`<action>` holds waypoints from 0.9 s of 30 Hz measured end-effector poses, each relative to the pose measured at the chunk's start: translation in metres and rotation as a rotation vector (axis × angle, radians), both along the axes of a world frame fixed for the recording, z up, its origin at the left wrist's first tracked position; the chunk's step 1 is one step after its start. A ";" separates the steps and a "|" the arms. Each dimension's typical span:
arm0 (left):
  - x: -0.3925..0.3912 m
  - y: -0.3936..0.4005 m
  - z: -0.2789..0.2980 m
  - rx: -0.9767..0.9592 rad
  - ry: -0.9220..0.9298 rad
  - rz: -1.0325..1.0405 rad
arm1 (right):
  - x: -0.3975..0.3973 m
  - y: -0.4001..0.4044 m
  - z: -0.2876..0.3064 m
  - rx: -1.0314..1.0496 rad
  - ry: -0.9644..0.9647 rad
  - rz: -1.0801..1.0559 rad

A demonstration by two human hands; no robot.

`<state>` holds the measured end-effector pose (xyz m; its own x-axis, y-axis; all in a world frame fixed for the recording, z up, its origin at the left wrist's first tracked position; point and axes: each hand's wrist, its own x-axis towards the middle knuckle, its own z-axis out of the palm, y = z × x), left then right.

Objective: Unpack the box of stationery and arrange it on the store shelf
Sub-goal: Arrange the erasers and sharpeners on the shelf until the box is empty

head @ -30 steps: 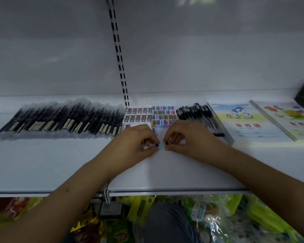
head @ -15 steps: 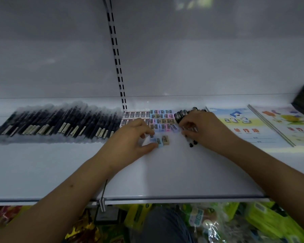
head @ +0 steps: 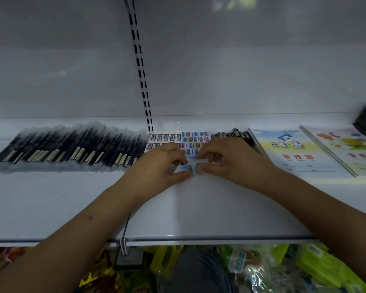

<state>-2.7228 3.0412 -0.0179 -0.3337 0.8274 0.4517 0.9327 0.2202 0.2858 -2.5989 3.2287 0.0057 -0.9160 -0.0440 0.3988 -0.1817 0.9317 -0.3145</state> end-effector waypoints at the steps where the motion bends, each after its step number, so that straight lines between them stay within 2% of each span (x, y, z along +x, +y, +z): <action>1: -0.001 0.000 0.000 -0.002 -0.011 -0.006 | 0.001 -0.003 -0.002 -0.011 -0.024 0.040; 4: -0.005 -0.003 0.000 -0.023 -0.026 -0.035 | -0.002 -0.010 -0.012 0.012 -0.074 0.026; 10: -0.010 -0.009 0.000 -0.027 -0.005 -0.071 | -0.014 -0.020 -0.019 0.061 -0.032 -0.087; 16: -0.006 0.000 0.001 0.017 -0.027 -0.015 | -0.025 -0.020 -0.015 0.039 -0.064 -0.108; 27: -0.006 0.008 0.001 0.015 -0.059 0.028 | -0.025 -0.015 -0.022 0.013 0.007 -0.138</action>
